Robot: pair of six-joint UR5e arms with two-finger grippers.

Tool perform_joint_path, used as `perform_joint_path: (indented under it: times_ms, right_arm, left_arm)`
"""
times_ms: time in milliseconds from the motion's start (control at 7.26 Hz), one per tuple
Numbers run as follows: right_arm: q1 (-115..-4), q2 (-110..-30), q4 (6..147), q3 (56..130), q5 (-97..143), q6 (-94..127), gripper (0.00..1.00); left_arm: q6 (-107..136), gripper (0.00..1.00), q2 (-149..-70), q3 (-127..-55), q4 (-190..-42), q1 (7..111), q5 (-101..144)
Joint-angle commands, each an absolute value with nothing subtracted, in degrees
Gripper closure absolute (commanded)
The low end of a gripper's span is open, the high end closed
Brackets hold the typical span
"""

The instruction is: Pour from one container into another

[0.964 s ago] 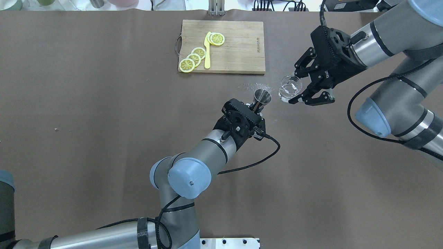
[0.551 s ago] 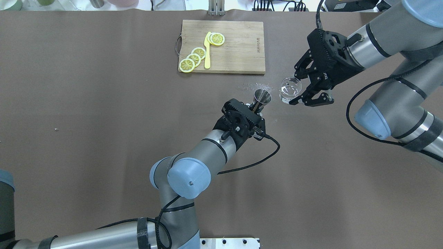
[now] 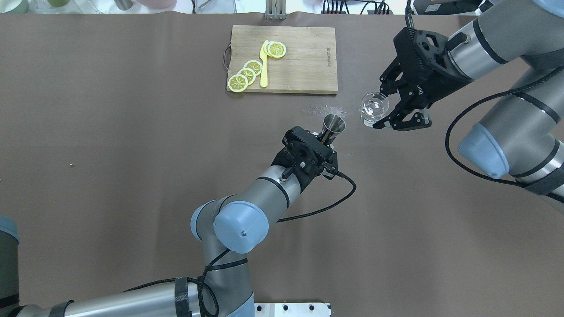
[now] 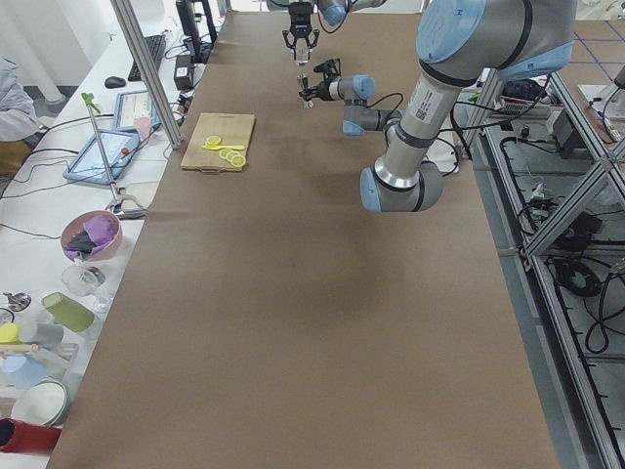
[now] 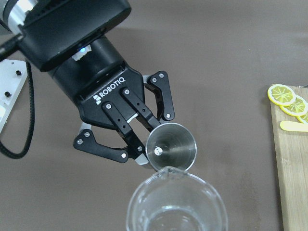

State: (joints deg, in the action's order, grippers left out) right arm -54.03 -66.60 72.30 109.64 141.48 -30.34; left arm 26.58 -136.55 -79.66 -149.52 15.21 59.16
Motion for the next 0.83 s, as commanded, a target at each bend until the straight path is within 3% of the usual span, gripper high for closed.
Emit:
perform_joint_path:
  times_ms: [0,688]
  right_arm:
    - [-53.5,-65.7,80.4,112.1,138.8,-35.8,1.0]
    - [-51.1,-61.9,91.2,112.0,132.7,-42.8,1.0]
  left_arm:
    - [26.5,1.0,-136.3,-79.6,-149.6,15.0,59.2]
    - [26.5,1.0,-136.4,-79.5,-149.5,14.8,59.2]
